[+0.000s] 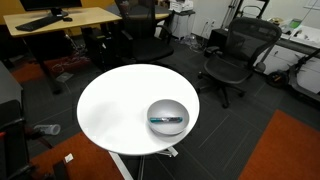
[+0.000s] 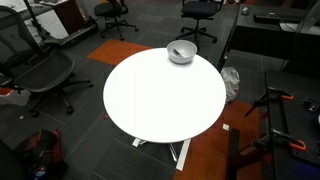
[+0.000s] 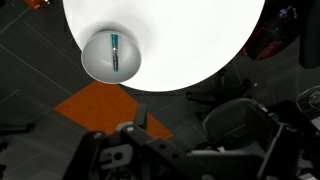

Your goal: Pick up the pen from the grey bowl and put it on the table.

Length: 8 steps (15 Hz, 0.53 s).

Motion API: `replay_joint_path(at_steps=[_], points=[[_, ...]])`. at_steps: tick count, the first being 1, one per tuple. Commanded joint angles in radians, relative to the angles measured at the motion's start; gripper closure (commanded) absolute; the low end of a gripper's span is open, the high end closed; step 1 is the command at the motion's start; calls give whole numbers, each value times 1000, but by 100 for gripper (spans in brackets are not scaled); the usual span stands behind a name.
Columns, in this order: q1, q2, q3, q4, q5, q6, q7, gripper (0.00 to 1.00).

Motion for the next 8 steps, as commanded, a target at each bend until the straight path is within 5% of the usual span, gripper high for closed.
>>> replay_joint_path(at_steps=[1, 8], points=[[-30, 88, -15, 47, -12, 47, 67, 0], [-37, 251, -85, 126, 5, 40, 81, 0]])
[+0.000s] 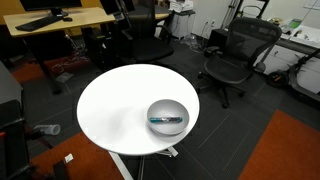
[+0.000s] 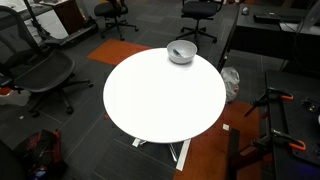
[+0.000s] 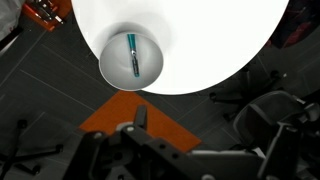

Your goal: Pick up the pen from the grey bowl and put it on the table.

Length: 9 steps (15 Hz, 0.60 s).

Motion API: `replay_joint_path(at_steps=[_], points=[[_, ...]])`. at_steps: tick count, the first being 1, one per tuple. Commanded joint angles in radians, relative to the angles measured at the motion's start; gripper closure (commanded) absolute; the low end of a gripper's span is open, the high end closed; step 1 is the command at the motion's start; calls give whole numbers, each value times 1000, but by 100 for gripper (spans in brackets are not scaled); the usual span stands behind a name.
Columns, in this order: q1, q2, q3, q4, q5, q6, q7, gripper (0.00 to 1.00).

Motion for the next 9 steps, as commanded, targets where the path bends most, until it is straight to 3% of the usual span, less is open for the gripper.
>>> replay_joint_path(at_steps=[1, 9], points=[[1, 101, -32, 76, 9, -10, 19, 0], [15, 280, -89, 140, 57, 7, -12, 0]])
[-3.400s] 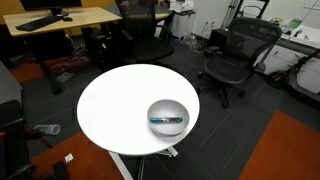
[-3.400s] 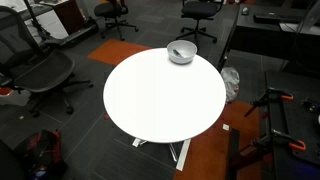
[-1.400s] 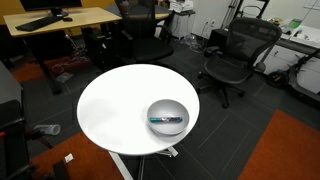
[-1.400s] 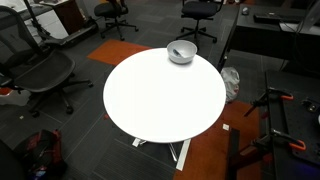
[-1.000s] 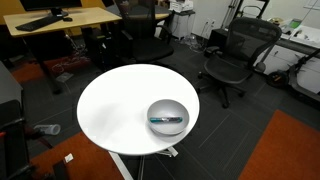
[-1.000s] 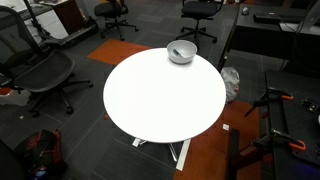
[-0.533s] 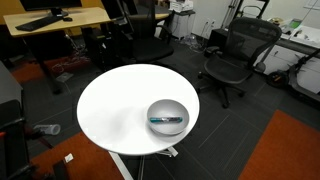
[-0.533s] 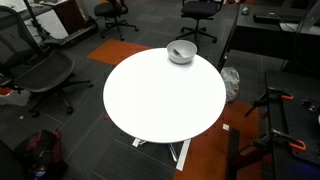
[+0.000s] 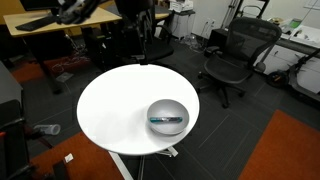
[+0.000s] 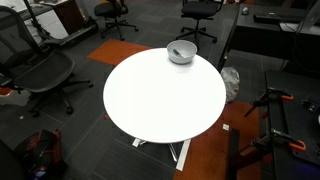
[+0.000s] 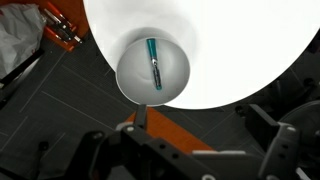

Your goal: Pick up the pen from the grey bowl and put it on the table.

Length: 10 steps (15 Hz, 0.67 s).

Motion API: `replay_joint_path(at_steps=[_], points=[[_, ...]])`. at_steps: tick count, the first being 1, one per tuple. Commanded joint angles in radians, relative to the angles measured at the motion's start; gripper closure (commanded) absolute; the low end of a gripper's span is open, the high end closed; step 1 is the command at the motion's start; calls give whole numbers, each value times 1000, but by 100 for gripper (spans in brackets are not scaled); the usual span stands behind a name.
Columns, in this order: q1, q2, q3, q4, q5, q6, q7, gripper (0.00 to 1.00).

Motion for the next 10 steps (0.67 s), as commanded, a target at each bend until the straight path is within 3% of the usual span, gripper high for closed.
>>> replay_joint_path(at_steps=[1, 10], points=[[17, 78, -20, 42, 55, 18, -14, 0], [29, 219, -33, 68, 96, 129, -37, 0]])
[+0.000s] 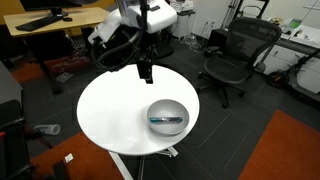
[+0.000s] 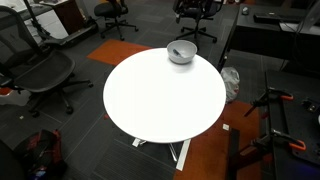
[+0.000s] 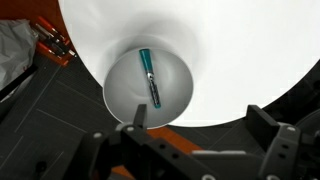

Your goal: Pick up the pen from the grey bowl and put it on the table.

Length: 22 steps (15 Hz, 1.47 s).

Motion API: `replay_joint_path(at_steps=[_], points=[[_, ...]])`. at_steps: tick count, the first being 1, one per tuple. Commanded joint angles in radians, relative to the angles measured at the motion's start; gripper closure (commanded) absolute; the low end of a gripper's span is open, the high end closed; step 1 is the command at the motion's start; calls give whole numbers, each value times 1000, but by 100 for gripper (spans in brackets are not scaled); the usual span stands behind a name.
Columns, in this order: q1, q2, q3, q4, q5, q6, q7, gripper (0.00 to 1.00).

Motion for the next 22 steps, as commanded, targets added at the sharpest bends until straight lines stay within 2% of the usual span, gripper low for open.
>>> replay_joint_path(at_steps=[1, 11, 22], points=[[11, 63, -25, 42, 21, 30, -41, 0], [-43, 260, -26, 192, 117, 1, -193, 0], [-61, 492, -32, 380, 104, -19, -196, 0]])
